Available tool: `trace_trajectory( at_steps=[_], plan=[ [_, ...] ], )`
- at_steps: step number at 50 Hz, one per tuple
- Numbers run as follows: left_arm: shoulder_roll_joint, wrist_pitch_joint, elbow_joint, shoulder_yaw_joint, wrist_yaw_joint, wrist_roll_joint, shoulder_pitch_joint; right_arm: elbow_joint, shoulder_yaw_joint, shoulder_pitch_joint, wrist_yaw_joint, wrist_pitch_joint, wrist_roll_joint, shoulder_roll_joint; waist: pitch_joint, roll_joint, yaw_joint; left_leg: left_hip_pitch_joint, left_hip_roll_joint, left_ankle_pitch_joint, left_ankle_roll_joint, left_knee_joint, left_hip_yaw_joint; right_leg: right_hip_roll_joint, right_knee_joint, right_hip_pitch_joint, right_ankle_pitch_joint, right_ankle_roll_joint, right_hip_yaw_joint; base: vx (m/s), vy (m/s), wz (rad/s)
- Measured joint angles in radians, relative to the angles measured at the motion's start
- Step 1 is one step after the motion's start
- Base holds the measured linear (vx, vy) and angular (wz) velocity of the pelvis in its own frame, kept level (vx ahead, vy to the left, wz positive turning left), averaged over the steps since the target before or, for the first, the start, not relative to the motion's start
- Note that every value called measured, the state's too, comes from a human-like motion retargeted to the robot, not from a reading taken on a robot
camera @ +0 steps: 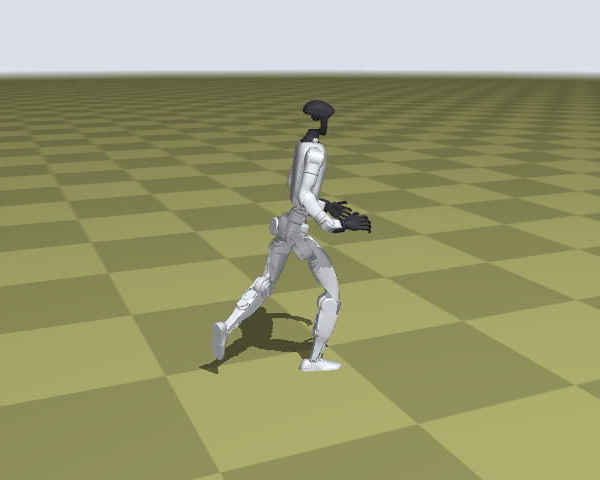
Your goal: Walk run
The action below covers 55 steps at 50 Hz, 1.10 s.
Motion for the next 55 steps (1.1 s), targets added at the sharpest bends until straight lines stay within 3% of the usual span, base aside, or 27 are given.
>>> trace_trajectory(
  at_steps=[2,3,5,8,10,12,13,15,17,18,20,22,24,26,29,30,32,35,36,37,40,42,43,47,50,53,55],
  plan=[
    [0.009,-0.037,0.091,-0.008,0.026,0.099,0.047,0.054,-0.001,-0.049,0.003,-0.014,0.073,0.064,0.062,-0.006,0.086,-0.141,0.043,-0.073,-0.01,0.258,-0.104,-0.044,0.069,0.168,-0.124,0.046,-0.042,2.44,-0.01,0.28],
    [-0.024,-0.045,0.142,-0.013,0.022,0.131,0.063,0.059,0.026,-0.058,-0.009,-0.019,0.152,0.111,0.051,-0.013,0.154,-0.227,0.07,-0.119,-0.011,0.315,-0.083,-0.041,0.04,0.24,-0.157,0.061,-0.054,2.56,-0.11,-0.01],
    [-0.049,-0.051,0.213,-0.002,-0.025,0.095,0.092,0.017,0.111,-0.092,-0.023,-0.048,0.358,0.177,0.043,0.035,0.265,-0.433,0.116,-0.227,-0.031,0.348,-0.137,0.053,-0.108,0.419,-0.129,0.076,-0.138,2.31,-0.11,-0.21],
    [-0.056,-0.079,0.145,0.076,-0.017,0.039,0.151,-0.16,0.192,-0.102,0.057,-0.016,0.366,0.147,0.055,0.07,0.413,-0.589,0.219,-0.365,-0.012,0.083,-0.083,0.173,-0.351,0.673,0.128,0.139,-0.234,1.74,-0.07,-0.79],
    [-0.051,-0.085,0.062,0.144,0.01,0.0,0.196,-0.255,0.184,-0.095,0.206,0.035,0.216,0.125,0.071,0.066,0.51,-0.642,0.212,-0.448,-0.02,-0.224,-0.077,0.208,-0.454,0.791,0.401,0.211,-0.265,1.69,-0.12,-1.2],
    [-0.064,-0.098,-0.005,0.193,0.035,-0.053,0.194,-0.309,0.15,-0.081,0.302,0.137,0.091,0.107,0.09,0.058,0.578,-0.663,0.182,-0.492,-0.016,-0.489,-0.13,0.206,-0.49,0.887,0.564,0.274,-0.39,1.36,-0.17,-0.8],
    [-0.06,-0.111,-0.035,0.204,0.062,-0.078,0.171,-0.328,0.131,-0.073,0.316,0.153,0.052,0.088,0.094,0.049,0.599,-0.69,0.183,-0.51,0.007,-0.569,-0.156,0.202,-0.471,0.913,0.619,0.274,-0.411,1.57,-0.12,-0.26],
    [-0.016,-0.133,-0.069,0.193,0.124,-0.077,0.113,-0.304,0.086,-0.033,0.257,0.18,0.023,0.081,0.101,0.079,0.595,-0.712,0.214,-0.486,-0.002,-0.585,-0.222,0.279,-0.351,0.92,0.671,0.21,-0.327,2.16,-0.04,0.37],
    [0.038,-0.142,-0.062,0.182,0.151,0.003,0.053,-0.191,0.044,0.025,0.177,0.161,-0.006,0.106,0.115,0.126,0.576,-0.732,0.217,-0.389,0.149,-0.388,-0.277,0.29,-0.1,0.902,0.625,0.109,-0.385,1.78,-0.18,0.51],
    [0.066,-0.151,-0.042,0.193,0.14,0.042,0.018,-0.114,0.033,0.051,0.135,0.122,-0.038,0.11,0.114,0.139,0.515,-0.766,0.206,-0.502,0.137,-0.238,-0.419,0.289,0.037,0.867,0.583,0.084,-0.41,2.1,-0.21,0.69],
    [0.123,-0.156,0.019,0.125,0.138,0.05,-0.035,0.04,0.011,0.14,-0.069,0.129,-0.082,0.122,0.137,0.143,0.471,-0.663,0.331,-0.706,0.127,-0.016,-0.271,0.233,0.358,0.762,0.461,0.049,-0.341,2.82,-0.14,0.33],
    [0.119,-0.184,-0.004,0.108,0.085,0.027,-0.073,0.035,0.037,0.214,-0.159,-0.026,0.01,0.104,0.105,0.177,0.349,-0.519,0.265,-0.766,0.082,-0.089,-0.37,0.219,0.517,0.574,0.317,0.03,-0.332,2.42,-0.15,0.43],
    [0.157,-0.196,-0.128,0.009,0.112,0.002,-0.097,-0.037,0.011,0.25,-0.196,-0.123,-0.008,0.008,0.065,0.145,0.246,-0.401,0.193,-0.736,0.06,-0.21,-0.333,0.143,0.537,0.364,0.189,0.033,-0.29,1.94,-0.22,0.71],
    [0.205,-0.176,-0.275,-0.045,0.144,0.013,-0.097,-0.131,-0.035,0.301,-0.218,-0.063,-0.139,-0.073,0.049,0.139,0.15,-0.237,0.136,-0.598,0.028,-0.377,-0.312,0.083,0.39,0.243,0.128,0.022,-0.324,1.68,-0.16,1.15],
    [0.178,-0.135,-0.406,-0.094,0.159,0.014,-0.083,-0.178,-0.063,0.353,-0.258,0.038,-0.222,-0.107,0.04,0.163,0.033,-0.076,0.115,-0.285,-0.067,-0.486,-0.351,0.064,-0.024,0.167,0.132,0.056,-0.366,1.52,-0.14,1.03],
    [0.158,-0.119,-0.436,-0.113,0.168,-0.002,-0.075,-0.185,-0.063,0.357,-0.271,0.036,-0.217,-0.106,0.045,0.164,0.0,-0.038,0.104,-0.179,-0.094,-0.497,-0.366,0.08,-0.184,0.159,0.139,0.087,-0.329,1.5,-0.21,0.56],
    [0.132,-0.098,-0.493,-0.103,0.165,-0.04,-0.051,-0.19,-0.041,0.314,-0.289,-0.016,-0.147,-0.081,0.062,0.14,-0.038,0.031,0.072,-0.089,-0.125,-0.474,-0.331,0.097,-0.362,0.141,0.149,0.104,-0.165,1.68,-0.33,0.07],
    [0.122,-0.087,-0.511,-0.026,0.169,-0.032,-0.003,-0.185,0.009,0.195,-0.279,-0.043,-0.078,-0.036,0.068,0.033,-0.076,0.073,0.007,-0.094,-0.117,-0.286,-0.215,-0.017,-0.371,0.135,0.193,0.152,-0.12,1.8,-0.34,-0.04],
    [0.109,-0.091,-0.471,0.005,0.16,-0.01,0.017,-0.178,0.03,0.164,-0.278,-0.023,-0.088,-0.024,0.068,0.008,-0.077,0.059,0.035,-0.114,-0.107,-0.167,-0.162,0.007,-0.28,0.138,0.126,0.059,-0.067,1.76,-0.33,0.09],
    [0.092,-0.102,-0.413,0.033,0.148,0.018,0.035,-0.161,0.05,0.136,-0.283,-0.003,-0.098,-0.01,0.066,-0.012,-0.065,0.033,0.057,-0.139,-0.087,-0.045,-0.12,0.019,-0.167,0.131,0.06,0.006,-0.028,1.93,-0.36,0.0],
    [0.033,-0.189,-0.074,0.019,0.118,0.176,0.075,-0.017,-0.04,0.087,-0.299,-0.007,-0.122,0.082,0.074,-0.03,0.075,-0.197,0.094,-0.264,-0.02,0.367,-0.196,-0.05,0.105,0.185,-0.12,0.071,-0.077,2.16,-0.23,0.75],
    [0.021,-0.175,0.108,0.013,0.124,0.195,0.069,0.022,0.024,0.032,-0.236,-0.037,-0.043,0.138,0.069,-0.032,0.168,-0.396,0.127,-0.362,-0.027,0.462,-0.181,0.004,0.065,0.276,-0.186,0.079,-0.095,1.08,-0.26,0.0],
    [0.026,-0.182,0.166,0.042,0.108,0.176,0.066,0.018,0.065,0.003,-0.182,-0.037,0.02,0.157,0.079,0.009,0.176,-0.483,0.174,-0.412,-0.025,0.461,-0.218,0.055,0.041,0.325,-0.188,0.082,-0.155,1.2,-0.23,0.17],
    [0.038,-0.251,0.152,0.144,0.147,0.181,0.143,-0.088,0.152,-0.059,-0.078,0.006,0.026,0.119,0.087,0.041,0.323,-0.657,0.23,-0.487,0.052,0.066,-0.119,0.201,-0.175,0.54,-0.057,0.14,-0.19,1.45,-0.12,-0.6],
    [0.042,-0.257,0.145,0.194,0.177,0.195,0.204,-0.163,0.191,-0.08,-0.027,0.051,-0.035,0.073,0.097,0.069,0.462,-0.673,0.213,-0.451,0.044,-0.368,-0.17,0.301,-0.357,0.751,0.155,0.187,-0.214,1.57,-0.15,-1.3],
    [0.018,-0.257,0.114,0.243,0.217,0.197,0.195,-0.219,0.243,-0.128,0.002,0.067,-0.064,0.018,0.098,0.061,0.483,-0.683,0.185,-0.353,0.001,-0.57,-0.291,0.28,-0.409,0.899,0.366,0.229,-0.395,1.12,-0.16,-0.34],
    [0.035,-0.238,0.073,0.287,0.257,0.223,0.166,-0.245,0.255,-0.149,0.014,0.082,-0.08,-0.01,0.093,0.063,0.476,-0.691,0.2,-0.22,0.169,-0.513,-0.206,0.294,-0.322,0.917,0.454,0.25,-0.365,1.35,-0.07,0.18]
  ],
)
